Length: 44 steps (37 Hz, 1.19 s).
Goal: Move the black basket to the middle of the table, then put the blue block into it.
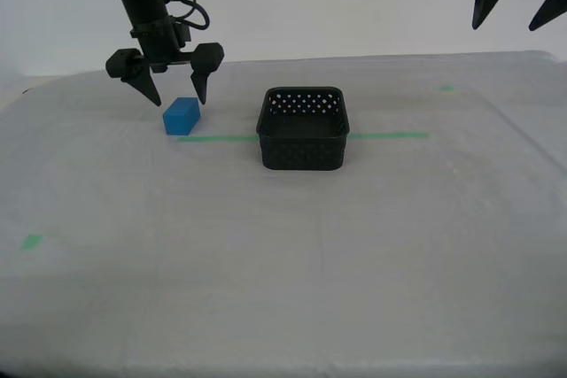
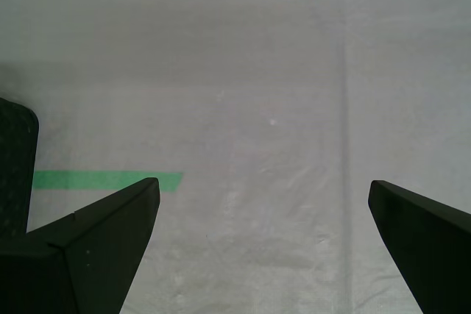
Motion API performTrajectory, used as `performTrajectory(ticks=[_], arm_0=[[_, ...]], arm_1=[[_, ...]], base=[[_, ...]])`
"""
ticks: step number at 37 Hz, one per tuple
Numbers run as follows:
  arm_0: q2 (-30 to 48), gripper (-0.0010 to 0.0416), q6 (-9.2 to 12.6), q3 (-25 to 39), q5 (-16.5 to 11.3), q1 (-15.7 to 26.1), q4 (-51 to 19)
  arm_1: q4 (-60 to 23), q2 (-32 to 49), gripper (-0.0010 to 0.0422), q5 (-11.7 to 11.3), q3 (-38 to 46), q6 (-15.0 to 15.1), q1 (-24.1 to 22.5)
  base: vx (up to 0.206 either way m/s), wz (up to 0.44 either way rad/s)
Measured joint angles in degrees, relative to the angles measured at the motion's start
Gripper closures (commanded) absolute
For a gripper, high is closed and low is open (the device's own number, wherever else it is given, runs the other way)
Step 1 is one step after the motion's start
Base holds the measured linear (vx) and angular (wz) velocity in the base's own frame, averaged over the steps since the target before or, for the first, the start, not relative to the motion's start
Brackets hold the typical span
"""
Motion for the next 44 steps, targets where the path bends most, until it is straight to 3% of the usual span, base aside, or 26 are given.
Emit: performTrajectory(ticks=[35,44], arm_0=[[0.0,0.0007,0.0,0.0,0.0,0.0,1.5],[0.0,0.0007,0.0,0.0,0.0,0.0,1.5]], arm_1=[[5.0,3.6,0.0012,-0.6,0.3,0.3,0.0],[5.2,3.6,0.0012,-1.6,0.2,2.4,0.0]], base=[[0.0,0.0],[0.0,0.0]])
